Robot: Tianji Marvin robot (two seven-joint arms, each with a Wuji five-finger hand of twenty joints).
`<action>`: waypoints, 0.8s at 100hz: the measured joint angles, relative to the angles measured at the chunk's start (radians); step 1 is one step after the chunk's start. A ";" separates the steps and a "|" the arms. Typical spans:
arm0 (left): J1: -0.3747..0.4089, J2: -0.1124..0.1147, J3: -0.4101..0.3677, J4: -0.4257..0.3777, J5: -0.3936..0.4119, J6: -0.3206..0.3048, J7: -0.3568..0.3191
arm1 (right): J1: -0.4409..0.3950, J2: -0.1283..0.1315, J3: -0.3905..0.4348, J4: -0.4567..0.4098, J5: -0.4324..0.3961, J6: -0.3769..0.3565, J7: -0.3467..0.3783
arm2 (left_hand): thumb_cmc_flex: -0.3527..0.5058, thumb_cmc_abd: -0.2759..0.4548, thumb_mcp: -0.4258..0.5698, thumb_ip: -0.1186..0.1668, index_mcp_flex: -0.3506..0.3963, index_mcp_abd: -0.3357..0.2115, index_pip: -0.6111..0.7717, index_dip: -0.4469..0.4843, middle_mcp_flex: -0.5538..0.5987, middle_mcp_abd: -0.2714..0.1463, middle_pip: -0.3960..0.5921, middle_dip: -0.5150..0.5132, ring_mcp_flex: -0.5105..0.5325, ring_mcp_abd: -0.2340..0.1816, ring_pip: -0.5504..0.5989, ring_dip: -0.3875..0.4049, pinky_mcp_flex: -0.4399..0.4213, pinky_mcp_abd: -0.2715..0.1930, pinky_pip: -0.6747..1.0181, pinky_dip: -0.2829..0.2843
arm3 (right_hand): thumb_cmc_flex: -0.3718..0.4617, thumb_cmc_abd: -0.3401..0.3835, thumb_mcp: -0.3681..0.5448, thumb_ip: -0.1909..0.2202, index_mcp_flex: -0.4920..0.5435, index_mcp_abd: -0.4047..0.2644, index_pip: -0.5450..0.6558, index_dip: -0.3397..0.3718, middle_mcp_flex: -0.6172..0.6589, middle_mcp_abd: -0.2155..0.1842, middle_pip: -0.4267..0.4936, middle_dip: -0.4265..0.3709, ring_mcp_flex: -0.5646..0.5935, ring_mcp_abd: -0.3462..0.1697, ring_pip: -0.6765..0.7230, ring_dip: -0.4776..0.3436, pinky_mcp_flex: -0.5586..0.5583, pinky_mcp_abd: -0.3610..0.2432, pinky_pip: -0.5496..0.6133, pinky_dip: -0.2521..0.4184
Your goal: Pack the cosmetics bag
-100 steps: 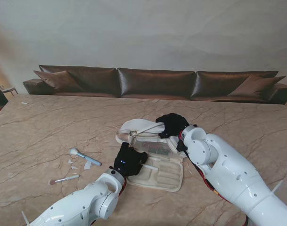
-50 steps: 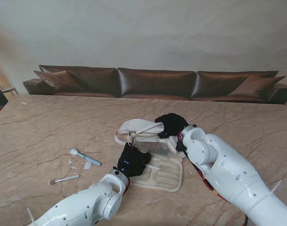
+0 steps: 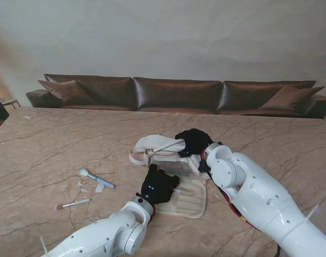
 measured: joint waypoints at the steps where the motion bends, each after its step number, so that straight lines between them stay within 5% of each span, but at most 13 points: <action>1: 0.000 -0.001 0.001 0.000 0.000 0.001 0.002 | 0.000 0.000 0.000 0.000 0.000 0.000 0.000 | 0.000 0.000 0.000 0.000 0.001 0.000 0.000 -0.001 0.000 0.001 0.000 0.000 0.000 0.000 0.000 0.000 0.000 0.000 0.001 0.000 | 0.000 0.000 0.000 0.000 0.000 0.000 0.000 0.000 0.000 0.000 0.000 0.000 0.000 0.000 0.000 0.000 0.000 0.000 0.000 0.000; 27: 0.005 -0.028 0.031 -0.004 -0.019 0.015 0.029 | 0.000 -0.002 -0.003 -0.002 0.000 0.010 -0.001 | -0.025 -0.031 0.054 0.000 0.042 0.033 -0.001 -0.086 0.051 0.006 0.000 -0.045 0.060 0.002 0.009 0.001 0.034 0.002 0.012 0.001 | 0.000 0.000 0.000 0.000 0.000 0.000 0.000 0.000 0.000 0.000 0.000 -0.002 0.000 0.000 0.000 0.000 0.003 0.000 0.000 0.000; 55: 0.012 -0.035 0.037 -0.002 -0.054 -0.048 0.024 | -0.002 -0.002 -0.004 -0.002 0.000 0.015 -0.001 | -0.055 -0.031 0.081 0.000 0.067 0.068 0.007 -0.175 0.060 0.006 0.001 -0.077 0.063 0.001 -0.015 -0.008 0.037 0.020 0.024 0.002 | 0.000 0.000 0.000 0.000 0.000 0.000 0.000 0.000 0.000 0.005 0.000 -0.006 0.000 0.000 0.005 0.000 0.004 0.000 0.005 0.000; 70: 0.016 -0.026 0.022 -0.009 -0.051 -0.122 0.010 | -0.002 -0.002 -0.004 0.000 0.000 0.015 -0.001 | -0.180 -0.025 0.160 0.013 0.066 0.142 -0.080 -0.331 -0.151 0.042 0.091 -0.416 -0.048 -0.009 -0.130 -0.087 0.011 0.017 -0.035 -0.022 | 0.001 0.000 0.000 0.003 0.000 0.000 0.000 0.000 0.000 0.008 0.000 -0.006 0.001 0.001 0.012 0.001 0.004 0.000 0.013 0.000; 76: 0.020 -0.016 0.012 -0.025 -0.046 -0.147 -0.012 | -0.002 -0.002 -0.003 0.000 0.000 0.015 -0.001 | -0.317 0.062 0.198 0.118 0.059 0.156 -0.221 -0.348 -0.237 0.061 0.068 -0.508 -0.102 -0.009 -0.166 -0.109 0.006 0.008 -0.127 -0.046 | 0.001 0.000 0.000 0.003 0.000 0.000 0.000 0.000 0.000 0.008 0.000 -0.006 0.001 0.001 0.014 0.001 0.004 0.000 0.015 0.001; 80: 0.025 -0.009 0.001 -0.043 -0.045 -0.149 -0.035 | -0.002 -0.002 -0.002 0.000 0.000 0.015 -0.001 | -0.383 0.097 0.199 0.159 0.057 0.156 -0.289 -0.358 -0.284 0.069 0.057 -0.534 -0.124 -0.009 -0.181 -0.112 0.001 0.003 -0.184 -0.063 | 0.001 0.000 0.000 0.003 0.000 0.000 0.000 0.000 0.000 0.008 0.000 -0.006 0.001 0.001 0.014 0.001 0.004 0.000 0.015 0.001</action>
